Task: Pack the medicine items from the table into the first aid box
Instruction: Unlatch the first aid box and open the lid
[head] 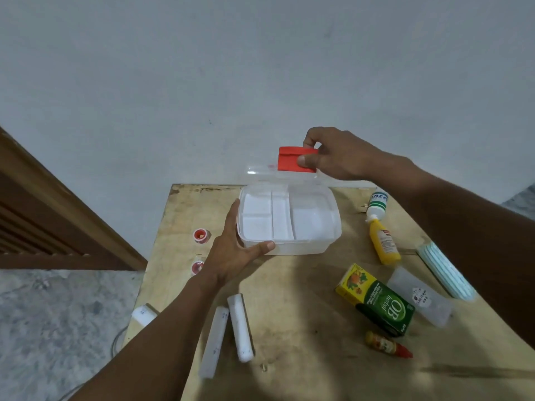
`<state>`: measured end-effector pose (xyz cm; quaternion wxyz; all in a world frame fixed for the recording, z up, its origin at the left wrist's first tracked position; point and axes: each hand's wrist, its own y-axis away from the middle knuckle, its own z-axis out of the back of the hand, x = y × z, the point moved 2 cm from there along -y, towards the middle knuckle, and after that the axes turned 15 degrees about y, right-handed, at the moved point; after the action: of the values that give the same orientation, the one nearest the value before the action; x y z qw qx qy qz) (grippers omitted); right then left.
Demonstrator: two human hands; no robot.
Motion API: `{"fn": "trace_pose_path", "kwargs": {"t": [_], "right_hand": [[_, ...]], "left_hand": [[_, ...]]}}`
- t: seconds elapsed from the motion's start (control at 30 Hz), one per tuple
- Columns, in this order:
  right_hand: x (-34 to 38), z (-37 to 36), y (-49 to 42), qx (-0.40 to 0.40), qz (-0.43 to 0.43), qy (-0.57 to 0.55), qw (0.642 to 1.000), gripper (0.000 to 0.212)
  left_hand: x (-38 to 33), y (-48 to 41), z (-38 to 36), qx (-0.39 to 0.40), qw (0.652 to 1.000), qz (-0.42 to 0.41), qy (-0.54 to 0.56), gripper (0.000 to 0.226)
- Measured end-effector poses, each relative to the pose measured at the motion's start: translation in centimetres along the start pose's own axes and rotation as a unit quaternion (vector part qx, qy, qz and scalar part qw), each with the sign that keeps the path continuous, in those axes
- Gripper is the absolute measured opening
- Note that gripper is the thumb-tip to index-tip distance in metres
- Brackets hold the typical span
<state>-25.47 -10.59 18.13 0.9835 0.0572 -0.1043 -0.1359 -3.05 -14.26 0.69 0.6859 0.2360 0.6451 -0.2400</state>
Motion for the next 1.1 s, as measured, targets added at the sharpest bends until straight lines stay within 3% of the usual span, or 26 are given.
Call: {"fn": "trace_pose_path", "kwargs": {"t": [0.3, 0.43, 0.5, 0.6, 0.8, 1.1], "right_hand": [[-0.8, 1.9, -3.2, 0.043, 0.004, -0.021, 0.999, 0.021], [-1.1, 1.6, -4.2, -0.119, -0.035, -0.02, 0.992, 0.023], [-0.8, 1.3, -4.5, -0.215, -0.043, 0.055, 0.974, 0.025], [-0.3, 0.3, -5.2, -0.282, -0.027, 0.142, 0.948, 0.022], [-1.1, -0.7, -7.4, -0.283, -0.052, 0.081, 0.954, 0.017], [-1.6, -1.4, -6.3, -0.289, -0.002, 0.067, 0.955, 0.035]], "left_hand": [[-0.4, -0.9, -0.6, -0.018, 1.0, 0.01, 0.0, 0.107], [-0.4, -1.1, -0.8, -0.012, 1.0, -0.018, -0.005, 0.103], [-0.4, -1.2, -0.9, -0.011, 1.0, -0.028, -0.001, 0.101], [-0.2, -1.2, -1.0, -0.014, 0.999, -0.031, 0.002, 0.103], [0.0, -1.5, -1.3, -0.016, 0.999, -0.039, 0.011, 0.099], [0.1, -1.4, -1.1, -0.03, 0.999, -0.015, 0.0, 0.104]]}}
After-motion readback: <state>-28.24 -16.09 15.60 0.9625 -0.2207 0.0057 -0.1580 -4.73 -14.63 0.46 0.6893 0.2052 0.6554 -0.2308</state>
